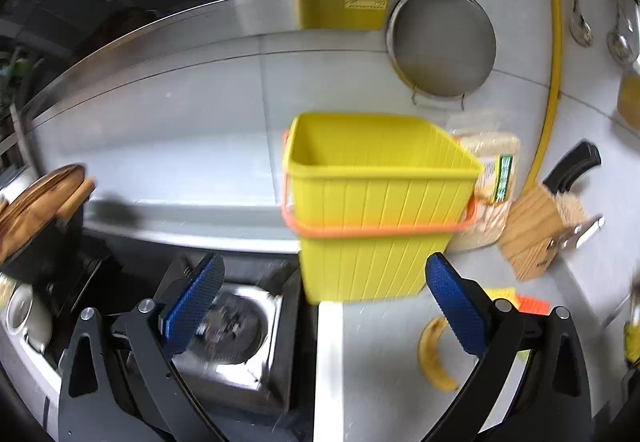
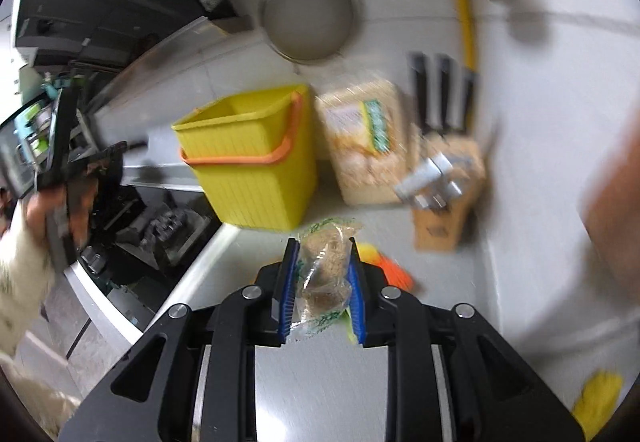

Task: Collect trash
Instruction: 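Drop the banana peel and plastic bag into the yellow bucket with both tools, then lower the left tool to the whole banana and close on it, then hold the banana in the left tool while the right tool grasps the leafy green vegetable, then carry the banana and vegetable over the yellow bucket and open both tools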

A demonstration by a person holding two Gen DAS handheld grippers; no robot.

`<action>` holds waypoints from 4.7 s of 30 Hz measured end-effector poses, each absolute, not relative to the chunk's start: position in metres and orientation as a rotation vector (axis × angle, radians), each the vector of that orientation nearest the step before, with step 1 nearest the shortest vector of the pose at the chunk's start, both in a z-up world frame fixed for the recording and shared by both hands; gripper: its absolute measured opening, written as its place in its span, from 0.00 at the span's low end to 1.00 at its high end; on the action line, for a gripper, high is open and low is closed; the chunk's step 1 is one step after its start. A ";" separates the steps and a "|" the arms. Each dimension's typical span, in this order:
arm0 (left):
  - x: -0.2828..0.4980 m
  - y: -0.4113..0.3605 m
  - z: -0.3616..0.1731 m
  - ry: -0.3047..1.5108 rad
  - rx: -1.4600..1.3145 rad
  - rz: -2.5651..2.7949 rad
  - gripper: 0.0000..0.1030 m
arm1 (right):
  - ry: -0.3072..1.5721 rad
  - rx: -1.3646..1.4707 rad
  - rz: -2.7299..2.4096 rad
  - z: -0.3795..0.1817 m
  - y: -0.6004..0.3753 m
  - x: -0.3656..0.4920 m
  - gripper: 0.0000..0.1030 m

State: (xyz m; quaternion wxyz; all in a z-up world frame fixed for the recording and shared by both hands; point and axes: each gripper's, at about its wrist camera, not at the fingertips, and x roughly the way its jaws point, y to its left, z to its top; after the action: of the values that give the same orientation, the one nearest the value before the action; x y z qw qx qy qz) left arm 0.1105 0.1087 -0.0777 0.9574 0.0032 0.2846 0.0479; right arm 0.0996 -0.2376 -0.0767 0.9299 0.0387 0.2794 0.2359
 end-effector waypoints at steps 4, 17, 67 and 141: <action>0.076 0.111 -0.108 0.628 -0.011 0.138 0.96 | 0.486 0.028 0.575 -0.045 -0.200 0.147 0.21; 0.018 0.113 -0.138 0.711 -0.110 0.195 0.96 | 0.513 -0.077 0.656 -0.001 -0.052 0.308 0.67; 0.208 -0.007 -0.291 1.103 0.074 -0.123 0.54 | 0.817 -0.012 0.277 -0.168 -0.292 0.040 0.88; 0.106 0.073 -0.052 0.574 -0.148 -0.141 0.12 | 0.788 0.093 0.504 -0.152 -0.241 0.081 0.07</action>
State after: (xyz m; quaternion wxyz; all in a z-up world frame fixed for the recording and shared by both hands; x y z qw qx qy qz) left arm 0.1062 0.0731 -0.0525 0.9539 -0.0728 0.2827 -0.0696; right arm 0.0807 -0.2409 -0.1516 0.8915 0.0450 0.3799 0.2426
